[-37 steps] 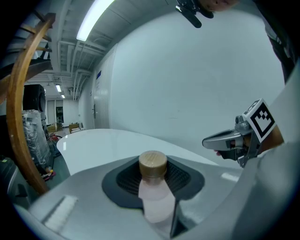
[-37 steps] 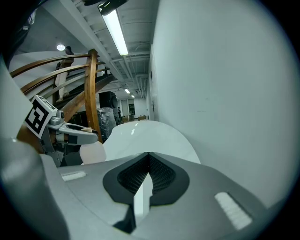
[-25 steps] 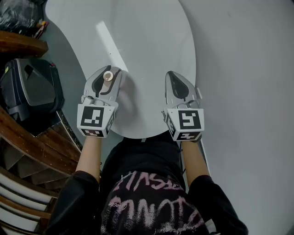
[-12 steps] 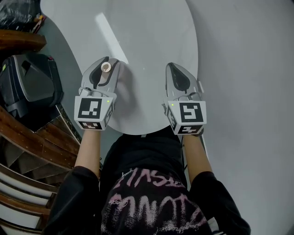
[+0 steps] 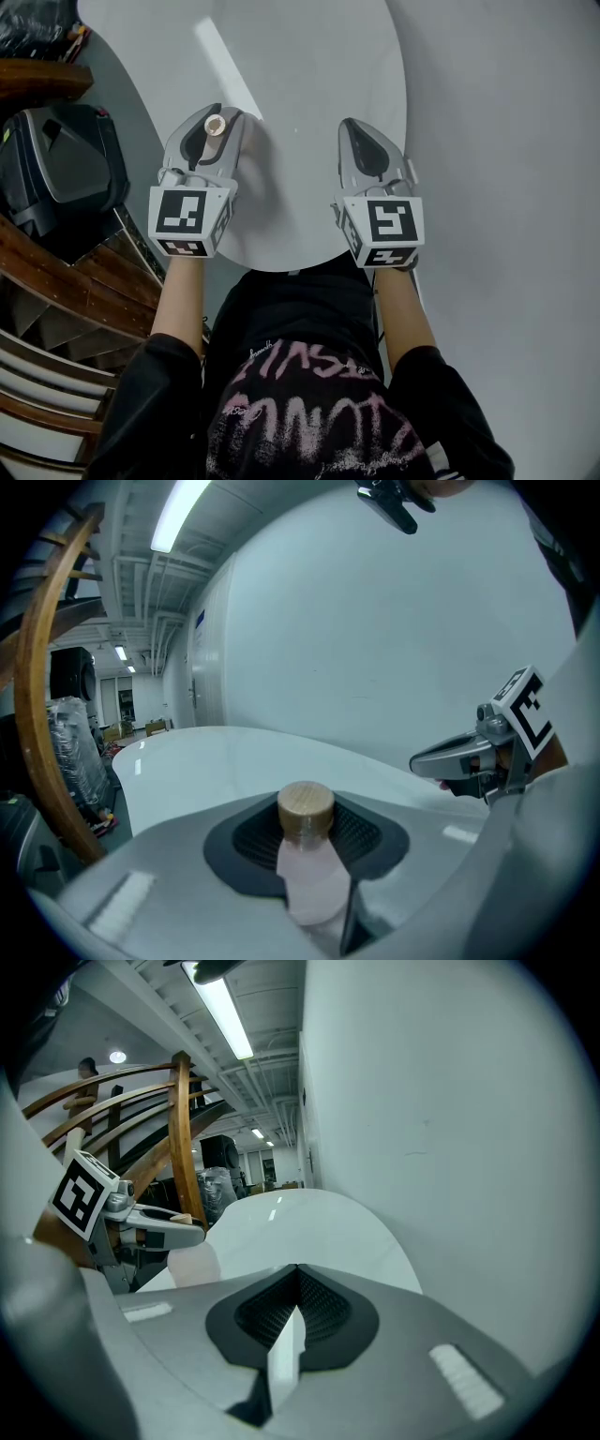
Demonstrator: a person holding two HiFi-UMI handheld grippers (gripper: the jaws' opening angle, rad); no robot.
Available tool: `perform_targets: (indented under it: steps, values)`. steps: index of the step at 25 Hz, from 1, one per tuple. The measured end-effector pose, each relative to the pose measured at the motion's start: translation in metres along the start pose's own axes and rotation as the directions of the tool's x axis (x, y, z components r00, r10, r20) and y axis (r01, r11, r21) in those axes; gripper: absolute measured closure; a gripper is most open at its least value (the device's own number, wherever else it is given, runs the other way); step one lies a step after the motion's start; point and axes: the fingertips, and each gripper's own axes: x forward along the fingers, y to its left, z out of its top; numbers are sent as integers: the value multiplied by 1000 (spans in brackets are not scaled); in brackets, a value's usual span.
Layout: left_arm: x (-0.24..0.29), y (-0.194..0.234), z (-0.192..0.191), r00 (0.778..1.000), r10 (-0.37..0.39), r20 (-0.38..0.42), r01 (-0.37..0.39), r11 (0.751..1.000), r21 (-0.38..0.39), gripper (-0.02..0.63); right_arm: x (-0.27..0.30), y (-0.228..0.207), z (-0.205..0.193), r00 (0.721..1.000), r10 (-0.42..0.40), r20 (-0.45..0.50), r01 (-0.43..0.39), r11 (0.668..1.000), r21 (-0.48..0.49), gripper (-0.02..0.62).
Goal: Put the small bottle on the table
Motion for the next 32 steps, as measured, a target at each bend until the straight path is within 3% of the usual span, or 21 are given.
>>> perform_targets:
  steps: [32]
  values:
    - [13, -7, -11, 1000, -10, -12, 10, 1000, -11, 471, 4, -7, -9, 1000, 6, -15, -6, 1000, 24, 584]
